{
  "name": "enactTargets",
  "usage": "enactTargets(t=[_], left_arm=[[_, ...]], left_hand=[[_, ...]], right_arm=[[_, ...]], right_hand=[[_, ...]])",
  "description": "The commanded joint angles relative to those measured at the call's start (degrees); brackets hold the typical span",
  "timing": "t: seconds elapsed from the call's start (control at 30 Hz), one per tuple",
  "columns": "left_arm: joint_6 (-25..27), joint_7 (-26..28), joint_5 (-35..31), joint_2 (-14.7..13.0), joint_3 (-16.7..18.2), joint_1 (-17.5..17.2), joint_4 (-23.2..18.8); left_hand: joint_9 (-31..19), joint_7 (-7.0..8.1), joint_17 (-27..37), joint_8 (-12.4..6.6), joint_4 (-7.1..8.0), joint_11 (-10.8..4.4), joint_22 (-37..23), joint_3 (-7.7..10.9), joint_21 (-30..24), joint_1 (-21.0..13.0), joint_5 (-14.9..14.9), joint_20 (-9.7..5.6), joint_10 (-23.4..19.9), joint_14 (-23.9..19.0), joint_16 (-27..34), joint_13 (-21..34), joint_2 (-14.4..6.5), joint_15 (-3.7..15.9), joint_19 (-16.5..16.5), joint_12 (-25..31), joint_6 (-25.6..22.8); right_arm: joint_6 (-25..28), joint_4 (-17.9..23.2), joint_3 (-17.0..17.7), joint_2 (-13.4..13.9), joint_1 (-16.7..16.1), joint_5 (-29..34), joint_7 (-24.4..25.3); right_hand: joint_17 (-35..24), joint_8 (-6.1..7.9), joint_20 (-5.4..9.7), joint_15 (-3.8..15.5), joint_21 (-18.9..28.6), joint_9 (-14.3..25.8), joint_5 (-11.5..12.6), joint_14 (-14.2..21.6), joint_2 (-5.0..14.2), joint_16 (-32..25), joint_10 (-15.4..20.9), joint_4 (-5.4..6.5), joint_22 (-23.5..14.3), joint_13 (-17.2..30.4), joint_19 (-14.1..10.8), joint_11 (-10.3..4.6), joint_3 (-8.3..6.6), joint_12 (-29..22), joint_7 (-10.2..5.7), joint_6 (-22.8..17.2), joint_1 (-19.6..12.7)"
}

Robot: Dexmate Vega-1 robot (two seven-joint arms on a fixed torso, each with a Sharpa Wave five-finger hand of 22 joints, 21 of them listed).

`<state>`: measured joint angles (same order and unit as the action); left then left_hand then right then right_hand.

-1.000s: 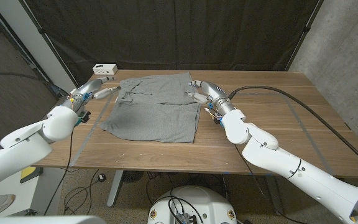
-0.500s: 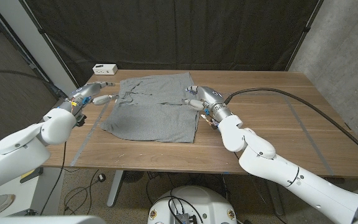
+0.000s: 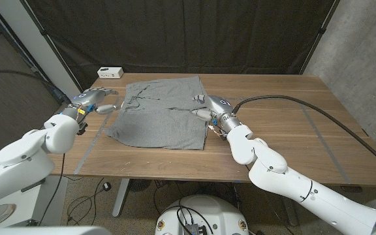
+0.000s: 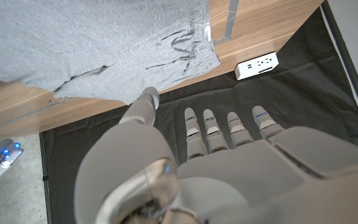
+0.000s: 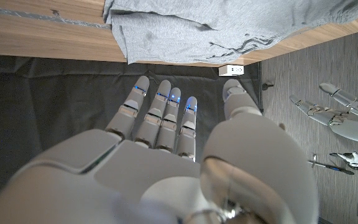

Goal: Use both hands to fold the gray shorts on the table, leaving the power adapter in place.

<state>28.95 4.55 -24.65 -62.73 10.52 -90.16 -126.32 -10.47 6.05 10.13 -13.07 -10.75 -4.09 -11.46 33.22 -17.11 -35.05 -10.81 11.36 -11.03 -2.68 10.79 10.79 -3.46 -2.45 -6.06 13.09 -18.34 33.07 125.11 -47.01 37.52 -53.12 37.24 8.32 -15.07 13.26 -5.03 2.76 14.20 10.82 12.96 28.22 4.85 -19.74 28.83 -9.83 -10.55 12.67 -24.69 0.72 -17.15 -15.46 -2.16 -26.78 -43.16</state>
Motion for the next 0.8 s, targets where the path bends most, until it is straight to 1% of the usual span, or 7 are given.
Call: enactTargets(t=[0.03,0.4,0.47,0.53,0.63,0.7,0.8], left_arm=[[7.44,-4.01,-7.89,-1.32,-1.87,-0.94,-2.95],[11.48,-4.69,-11.34,-2.02,-4.69,-0.58,-3.71],[11.78,-4.9,-11.41,-2.0,-4.58,-0.82,-3.89],[12.14,-5.45,-11.54,-2.25,-4.47,-1.14,-4.13],[13.52,-6.76,-12.1,-2.98,-4.76,-1.42,-4.68],[14.72,-7.54,-12.59,-3.51,-5.28,-1.38,-5.01],[15.35,-7.75,-12.49,-3.4,-5.14,-1.69,-5.12]], left_hand=[[-0.14,0.61,0.15,-0.03,0.02,-0.47,0.07,0.24,0.08,-1.49,-0.33,0.39,0.08,0.73,-0.17,0.29,0.33,-0.04,0.36,-0.17,-0.68],[-0.21,1.44,0.12,-0.48,0.07,-1.13,0.17,-0.22,0.17,-4.51,-0.5,0.1,-0.28,0.93,-0.03,0.32,1.73,0.32,1.08,-0.21,-2.68],[-0.23,1.4,0.12,-0.66,0.11,-1.27,0.19,-0.33,0.29,-5.17,-0.53,0.09,-0.31,0.96,-0.01,0.32,1.98,0.45,1.01,-0.25,-3.38],[-0.25,1.62,0.11,-0.92,0.15,-1.32,0.2,-0.45,0.39,-5.79,-0.55,0.08,-0.29,0.99,0.0,0.33,2.22,0.56,0.97,-0.28,-4.29],[-0.3,1.53,0.12,-1.1,0.24,-1.01,0.21,-0.74,0.62,-6.89,-0.58,0.37,0.11,1.36,-0.08,0.34,2.69,0.42,0.79,-0.49,-5.3],[-0.32,1.62,0.12,-1.08,0.28,-1.13,0.22,-0.9,0.69,-7.27,-0.58,0.39,0.47,1.7,-0.18,0.34,2.92,0.44,0.78,-0.64,-5.45],[-0.36,2.25,0.12,-0.97,0.37,-0.98,0.23,-1.2,0.78,-8.04,-0.61,0.63,0.75,2.38,-0.34,0.35,3.33,0.33,0.87,-0.76,-5.62]], right_arm=[[0.47,0.66,-0.65,-0.07,-1.3,2.12,-1.76],[-1.48,0.64,-0.49,0.31,-2.14,3.2,-2.24],[-2.79,0.34,-0.15,0.33,-2.4,2.31,-2.0],[-2.18,0.25,-0.75,0.06,-2.39,3.79,-2.04],[-2.35,0.23,-0.57,-0.08,-2.46,3.29,-3.12],[-2.33,0.08,-0.95,-0.15,-2.38,3.82,-3.57],[-2.71,-0.1,-1.13,-0.21,-2.46,4.05,-3.87]], right_hand=[[-0.38,-0.37,0.22,4.13,-0.16,0.07,0.44,-0.43,0.01,-0.64,-0.02,-0.08,-0.21,0.33,0.08,0.32,0.09,0.11,-0.16,0.16,-1.08],[-1.21,-0.23,0.54,5.11,-0.25,0.11,0.97,0.88,-0.92,-1.66,1.39,-0.25,-0.24,0.67,-0.05,-0.59,0.37,-0.7,-0.56,-1.29,-3.59],[-1.76,-0.26,0.64,5.33,-0.32,0.12,1.09,1.44,-2.88,-2.14,1.89,0.38,-0.26,0.92,-0.07,-0.49,1.81,-1.15,-0.59,-2.01,-2.95],[-2.05,-0.27,0.68,5.25,-0.35,0.13,1.2,1.83,-3.35,-2.43,2.25,0.71,-0.27,1.03,-0.06,-0.76,2.33,-1.41,-0.59,-2.32,-2.54],[-2.71,-0.19,0.57,5.65,-0.36,0.15,1.6,2.98,-3.31,-3.29,3.06,0.94,-0.3,1.24,-0.15,-0.62,2.65,-1.97,-0.75,-3.08,-2.74],[-2.99,-0.24,0.66,5.71,-0.4,0.15,1.83,2.9,-3.32,-3.44,3.31,0.78,-0.31,1.33,-0.1,-1.15,2.65,-2.18,-0.99,-3.22,-3.26],[-3.31,-0.33,0.7,5.8,-0.43,0.16,2.07,2.83,-3.21,-3.61,3.21,0.67,-0.32,1.43,-0.09,-1.05,2.61,-2.25,-0.96,-3.25,-3.81]])
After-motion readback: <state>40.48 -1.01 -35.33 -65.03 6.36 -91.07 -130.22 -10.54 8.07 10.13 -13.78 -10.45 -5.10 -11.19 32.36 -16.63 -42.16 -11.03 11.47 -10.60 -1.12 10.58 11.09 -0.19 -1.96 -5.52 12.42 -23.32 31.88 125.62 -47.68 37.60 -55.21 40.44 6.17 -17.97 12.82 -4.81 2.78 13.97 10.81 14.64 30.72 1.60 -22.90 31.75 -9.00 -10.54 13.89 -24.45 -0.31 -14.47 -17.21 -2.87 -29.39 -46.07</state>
